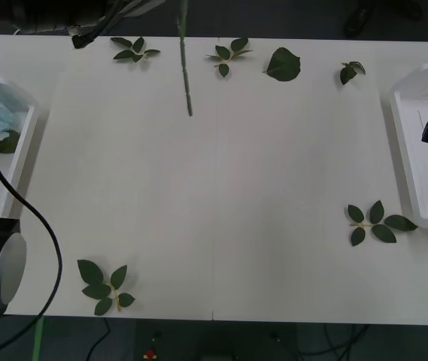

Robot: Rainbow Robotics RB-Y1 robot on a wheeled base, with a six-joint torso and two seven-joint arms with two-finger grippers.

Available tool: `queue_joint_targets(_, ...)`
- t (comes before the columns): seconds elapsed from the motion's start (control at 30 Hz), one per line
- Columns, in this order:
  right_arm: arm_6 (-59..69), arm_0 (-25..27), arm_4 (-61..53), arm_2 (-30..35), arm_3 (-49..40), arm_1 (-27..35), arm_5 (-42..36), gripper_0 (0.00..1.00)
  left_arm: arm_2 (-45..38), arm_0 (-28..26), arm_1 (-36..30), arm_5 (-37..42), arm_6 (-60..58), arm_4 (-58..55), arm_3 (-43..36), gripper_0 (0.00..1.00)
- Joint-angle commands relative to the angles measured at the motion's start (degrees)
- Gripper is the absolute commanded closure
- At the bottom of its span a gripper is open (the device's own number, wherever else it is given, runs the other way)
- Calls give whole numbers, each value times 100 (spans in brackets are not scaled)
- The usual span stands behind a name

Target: Place the red flowers into the right box and the blue flowers into the left box. If a person shows an open palm, hand one flower to the person first, then continue sorting.

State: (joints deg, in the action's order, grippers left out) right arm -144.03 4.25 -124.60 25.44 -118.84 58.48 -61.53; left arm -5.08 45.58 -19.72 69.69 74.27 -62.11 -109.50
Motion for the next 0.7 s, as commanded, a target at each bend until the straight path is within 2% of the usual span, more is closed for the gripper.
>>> queue_joint_targets(0.03,-90,58,-73,-12,-131,242,18,0,358,206,408,-737,641,-258,-72,100)
queue_joint_targets(0.23,-90,58,-73,-12,-131,242,18,0,1290,206,426,-2073,597,-346,104,100)
queue_joint_targets(0.27,-81,278,-73,-162,-43,207,1,0,1466,206,426,-2355,632,-460,192,100)
queue_joint_targets(0.33,-99,313,-152,-206,-17,216,53,0,1773,215,426,-2794,667,-592,306,100)
queue_joint_targets(0.5,-99,322,-293,-259,1,286,194,0,2723,285,426,-4244,685,-820,570,100)
queue_joint_targets(0.6,-64,322,-521,-320,10,286,396,0,3057,346,426,-4728,703,-829,658,100)
queue_joint_targets(0.7,-20,313,-759,-496,1,304,739,0,3197,346,399,-4868,703,-996,658,100)
